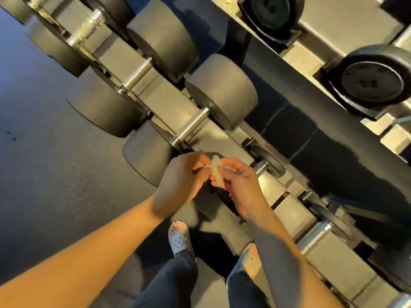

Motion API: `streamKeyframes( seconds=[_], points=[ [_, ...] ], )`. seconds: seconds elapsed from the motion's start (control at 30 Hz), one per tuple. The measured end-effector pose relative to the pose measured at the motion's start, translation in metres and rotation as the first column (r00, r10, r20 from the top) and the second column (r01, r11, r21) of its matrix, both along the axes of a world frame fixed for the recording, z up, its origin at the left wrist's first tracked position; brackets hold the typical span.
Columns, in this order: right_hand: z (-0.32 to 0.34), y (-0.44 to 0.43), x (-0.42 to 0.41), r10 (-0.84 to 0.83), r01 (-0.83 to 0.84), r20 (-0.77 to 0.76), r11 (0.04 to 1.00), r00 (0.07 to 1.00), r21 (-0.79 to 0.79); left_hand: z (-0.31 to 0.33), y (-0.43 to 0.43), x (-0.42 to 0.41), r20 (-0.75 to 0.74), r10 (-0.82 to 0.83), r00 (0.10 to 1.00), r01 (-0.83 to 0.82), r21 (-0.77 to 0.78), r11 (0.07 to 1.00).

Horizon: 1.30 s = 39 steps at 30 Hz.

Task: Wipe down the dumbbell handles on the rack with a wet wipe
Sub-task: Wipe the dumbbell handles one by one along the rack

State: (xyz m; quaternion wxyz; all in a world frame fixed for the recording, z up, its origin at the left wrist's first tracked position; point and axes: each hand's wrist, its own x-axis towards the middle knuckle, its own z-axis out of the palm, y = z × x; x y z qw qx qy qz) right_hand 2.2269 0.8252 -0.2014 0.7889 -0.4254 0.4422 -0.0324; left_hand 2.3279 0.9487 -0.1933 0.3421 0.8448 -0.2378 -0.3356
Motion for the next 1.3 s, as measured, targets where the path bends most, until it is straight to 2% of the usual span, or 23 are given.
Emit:
streamKeyframes(
  seconds=[0.13,0.23,0.3,0.37,0.4,0.43,0.5,0.53,0.63,0.7,0.73,0.83,0.97,1.0,1.07,1.1,1.13,1.17,1.2,1.23,1.27,1.3],
  points=[
    [0.009,0.012,0.031,0.171,-0.163,0.02,0.965,0.985,-0.205,0.009,-0.001,0.031,-0.125,0.249,0.96,-0.252,-0.006,0.968],
    [-0.001,0.012,0.045,0.246,-0.254,-0.071,0.884,0.967,-0.393,0.013,0.001,0.052,-0.215,0.244,0.946,-0.241,0.041,0.97],
    [-0.013,0.006,0.054,0.265,-0.298,-0.137,0.822,0.955,-0.485,0.014,0.009,0.068,-0.092,0.249,0.964,-0.247,0.027,0.969],
    [-0.022,-0.002,0.068,0.299,-0.351,-0.189,0.718,0.935,-0.601,0.01,0.02,0.088,0.164,0.373,0.913,-0.37,-0.051,0.928],
    [-0.025,-0.006,0.076,0.325,-0.383,-0.22,0.618,0.92,-0.687,0.004,0.025,0.097,0.271,0.434,0.859,-0.43,-0.078,0.9],
    [-0.028,-0.009,0.085,0.353,-0.404,-0.253,0.468,0.901,-0.786,-0.005,0.029,0.103,0.334,0.475,0.814,-0.481,-0.071,0.874],
    [-0.033,-0.016,0.105,0.425,-0.365,-0.284,0.121,0.859,-0.923,-0.027,0.033,0.107,0.344,0.508,0.79,-0.544,0.01,0.839],
    [-0.038,-0.02,0.118,0.472,-0.331,-0.297,-0.012,0.83,-0.943,-0.038,0.032,0.106,0.33,0.514,0.792,-0.556,0.042,0.83],
    [-0.058,-0.031,0.147,0.551,-0.329,-0.447,-0.304,0.705,-0.894,-0.058,0.027,0.091,0.391,0.547,0.74,-0.595,0.001,0.804],
    [-0.073,-0.035,0.152,0.533,-0.358,-0.566,-0.448,0.629,-0.819,-0.06,0.025,0.089,0.44,0.572,0.693,-0.621,-0.04,0.783],
    [-0.079,-0.035,0.148,0.535,-0.363,-0.587,-0.471,0.607,-0.804,-0.061,0.025,0.089,0.452,0.569,0.687,-0.622,-0.041,0.782],
    [-0.083,-0.027,0.135,0.658,-0.318,-0.547,-0.446,0.517,-0.837,-0.061,0.026,0.09,0.462,0.563,0.685,-0.623,-0.03,0.782],
    [-0.076,-0.025,0.147,0.726,-0.331,-0.608,-0.515,0.322,-0.791,-0.062,0.025,0.088,0.464,0.551,0.693,-0.624,0.005,0.781],
    [-0.07,-0.025,0.16,0.71,-0.401,-0.666,-0.554,0.231,-0.73,-0.063,0.025,0.089,0.464,0.549,0.695,-0.626,0.014,0.78],
    [-0.062,-0.023,0.198,0.628,-0.591,-0.778,-0.63,-0.005,-0.504,-0.063,0.026,0.089,0.458,0.551,0.698,-0.627,0.019,0.779],
    [-0.059,-0.02,0.218,0.612,-0.72,-0.779,-0.6,-0.135,-0.347,-0.063,0.026,0.089,0.458,0.548,0.7,-0.627,0.026,0.779],
    [-0.059,-0.018,0.236,0.643,-0.831,-0.722,-0.528,-0.254,-0.178,-0.063,0.026,0.089,0.459,0.543,0.703,-0.623,0.032,0.781],
    [-0.062,-0.017,0.25,0.694,-0.896,-0.649,-0.443,-0.313,-0.042,-0.063,0.026,0.089,0.457,0.54,0.707,-0.62,0.035,0.783],
    [-0.065,-0.015,0.258,0.724,-0.919,-0.602,-0.393,-0.336,0.04,-0.064,0.026,0.089,0.455,0.538,0.709,-0.619,0.038,0.784],
    [-0.065,-0.013,0.26,0.714,-0.912,-0.608,-0.408,-0.347,0.041,-0.064,0.026,0.09,0.456,0.537,0.71,-0.62,0.045,0.783],
    [-0.065,-0.012,0.254,0.669,-0.881,-0.663,-0.472,-0.337,-0.029,-0.064,0.026,0.09,0.46,0.533,0.71,-0.622,0.053,0.781],
    [-0.063,-0.01,0.241,0.606,-0.828,-0.749,-0.543,-0.267,-0.144,-0.064,0.026,0.091,0.462,0.531,0.71,-0.623,0.062,0.78]
  ],
)
